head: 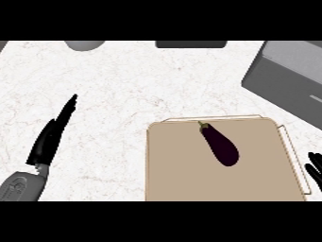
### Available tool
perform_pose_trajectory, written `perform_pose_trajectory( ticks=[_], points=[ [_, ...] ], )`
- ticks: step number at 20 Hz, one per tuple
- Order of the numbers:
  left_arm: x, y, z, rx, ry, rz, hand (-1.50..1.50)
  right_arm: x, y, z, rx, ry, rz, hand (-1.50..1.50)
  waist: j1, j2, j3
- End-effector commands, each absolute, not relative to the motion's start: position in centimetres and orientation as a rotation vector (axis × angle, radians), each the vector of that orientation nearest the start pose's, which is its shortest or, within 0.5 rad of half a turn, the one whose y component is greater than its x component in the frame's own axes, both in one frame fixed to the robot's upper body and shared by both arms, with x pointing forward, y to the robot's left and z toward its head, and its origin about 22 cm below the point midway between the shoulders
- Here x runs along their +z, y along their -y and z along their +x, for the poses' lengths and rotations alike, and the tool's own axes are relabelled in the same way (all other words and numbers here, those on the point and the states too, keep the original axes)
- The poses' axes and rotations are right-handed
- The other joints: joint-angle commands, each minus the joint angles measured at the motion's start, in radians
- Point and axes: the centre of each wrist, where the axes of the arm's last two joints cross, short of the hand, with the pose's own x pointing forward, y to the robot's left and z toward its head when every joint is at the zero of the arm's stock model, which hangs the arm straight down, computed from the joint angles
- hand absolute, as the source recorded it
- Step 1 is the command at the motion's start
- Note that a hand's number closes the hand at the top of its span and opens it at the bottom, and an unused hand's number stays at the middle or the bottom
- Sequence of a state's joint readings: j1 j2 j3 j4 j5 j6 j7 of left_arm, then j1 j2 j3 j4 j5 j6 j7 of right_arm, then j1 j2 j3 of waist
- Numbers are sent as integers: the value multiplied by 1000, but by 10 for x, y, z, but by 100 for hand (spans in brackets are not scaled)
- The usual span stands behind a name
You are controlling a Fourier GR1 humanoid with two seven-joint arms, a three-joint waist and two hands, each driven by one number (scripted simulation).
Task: Pick the eggplant from the tray and place it in the cardboard box
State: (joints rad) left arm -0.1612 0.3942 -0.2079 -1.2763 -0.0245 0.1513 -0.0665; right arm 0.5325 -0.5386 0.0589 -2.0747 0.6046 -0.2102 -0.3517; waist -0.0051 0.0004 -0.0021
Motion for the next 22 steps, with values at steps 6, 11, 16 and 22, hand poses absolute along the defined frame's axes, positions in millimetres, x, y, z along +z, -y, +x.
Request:
perform_pose_trajectory(
  ticks=[6, 11, 16, 22],
  points=[
    [-19, -285, 276, -412, 1478, 329, 0, 75, 259, 148, 1050, 1607, -882, -150, 7, 1, 2],
    [-5, -284, 275, -415, 1475, 325, 0, 71, 239, 139, 1067, 1542, -838, -150, 3, -1, 2],
    [-3, -273, 281, -419, 1484, 311, 0, 43, 251, 184, 1101, 1527, -812, -150, 6, 1, 2],
    [-3, -271, 271, -402, 1484, 329, 0, 32, 223, 186, 1058, 1638, -905, -150, 5, -1, 2]
  ],
)
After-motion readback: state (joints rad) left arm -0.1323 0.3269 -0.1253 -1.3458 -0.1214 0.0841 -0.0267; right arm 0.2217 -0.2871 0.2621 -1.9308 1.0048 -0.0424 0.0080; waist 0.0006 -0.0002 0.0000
